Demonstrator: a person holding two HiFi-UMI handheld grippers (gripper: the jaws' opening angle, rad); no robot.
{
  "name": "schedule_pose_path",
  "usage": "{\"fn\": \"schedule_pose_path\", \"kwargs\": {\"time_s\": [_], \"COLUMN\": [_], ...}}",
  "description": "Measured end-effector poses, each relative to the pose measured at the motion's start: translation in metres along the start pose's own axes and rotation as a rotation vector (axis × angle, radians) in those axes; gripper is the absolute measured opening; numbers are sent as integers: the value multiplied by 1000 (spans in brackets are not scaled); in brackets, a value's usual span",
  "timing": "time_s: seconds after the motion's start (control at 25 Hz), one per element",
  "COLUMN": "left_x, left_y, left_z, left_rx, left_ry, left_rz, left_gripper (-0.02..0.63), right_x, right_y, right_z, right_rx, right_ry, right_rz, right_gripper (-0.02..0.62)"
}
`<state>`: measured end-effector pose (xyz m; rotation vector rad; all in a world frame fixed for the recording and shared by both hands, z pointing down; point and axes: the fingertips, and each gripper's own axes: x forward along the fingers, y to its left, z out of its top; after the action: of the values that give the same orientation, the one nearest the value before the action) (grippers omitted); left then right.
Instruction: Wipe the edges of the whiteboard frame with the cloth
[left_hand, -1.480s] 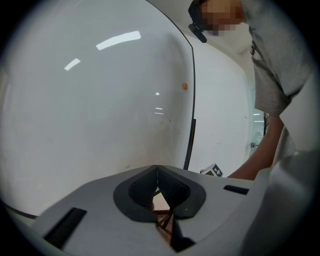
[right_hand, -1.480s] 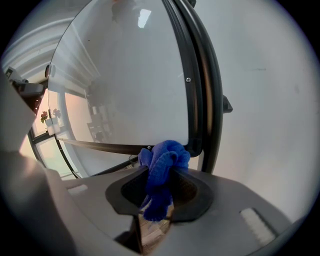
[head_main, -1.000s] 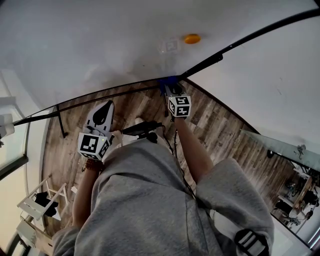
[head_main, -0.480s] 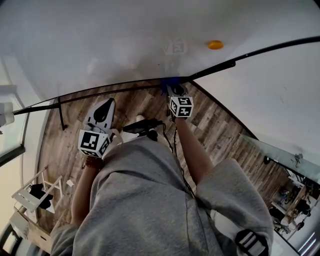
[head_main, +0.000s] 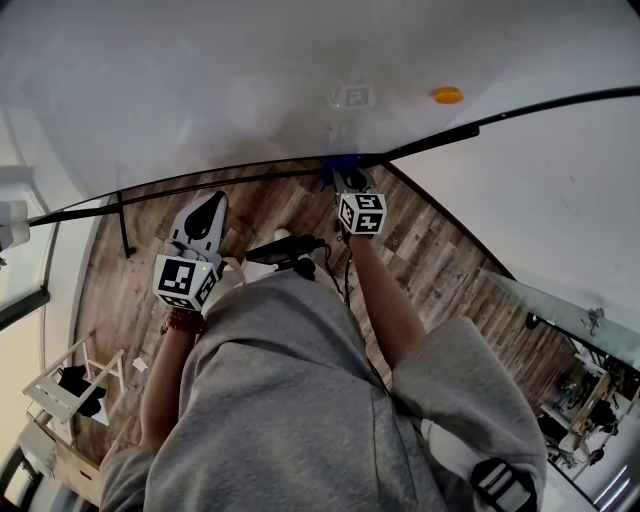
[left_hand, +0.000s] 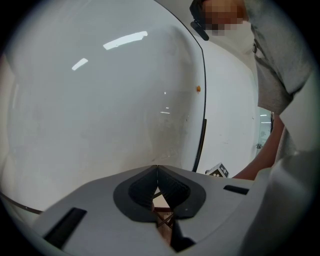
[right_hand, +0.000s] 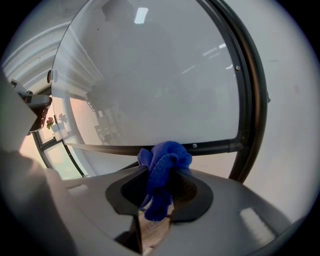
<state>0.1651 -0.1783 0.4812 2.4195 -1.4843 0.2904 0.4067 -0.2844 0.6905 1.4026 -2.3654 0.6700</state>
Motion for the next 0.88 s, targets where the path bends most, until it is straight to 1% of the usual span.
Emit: {"fn": "schedule_pose_path", "kwargs": {"time_s": [0.28, 0.4, 0.64, 0.88], "left_x": [-2, 0, -2, -12], "left_y": [2, 3, 4, 21], "left_z": [-4, -5, -3, -3], "left_rx": [-11, -2, 19, 20], "left_ry": [8, 18, 34, 36], "left_rz": [0, -8, -13, 2], "left_gripper": [9, 9, 9, 9], "right_x": [2, 4, 4, 11], "right_y": [10, 11, 17, 33], "right_z": [-1, 0, -1, -2], "right_rx": [-5, -7, 20, 51], "right_ry": [13, 12, 3, -7], "right_rz": [16, 22, 25, 18], "right_gripper": [114, 112, 112, 112]}}
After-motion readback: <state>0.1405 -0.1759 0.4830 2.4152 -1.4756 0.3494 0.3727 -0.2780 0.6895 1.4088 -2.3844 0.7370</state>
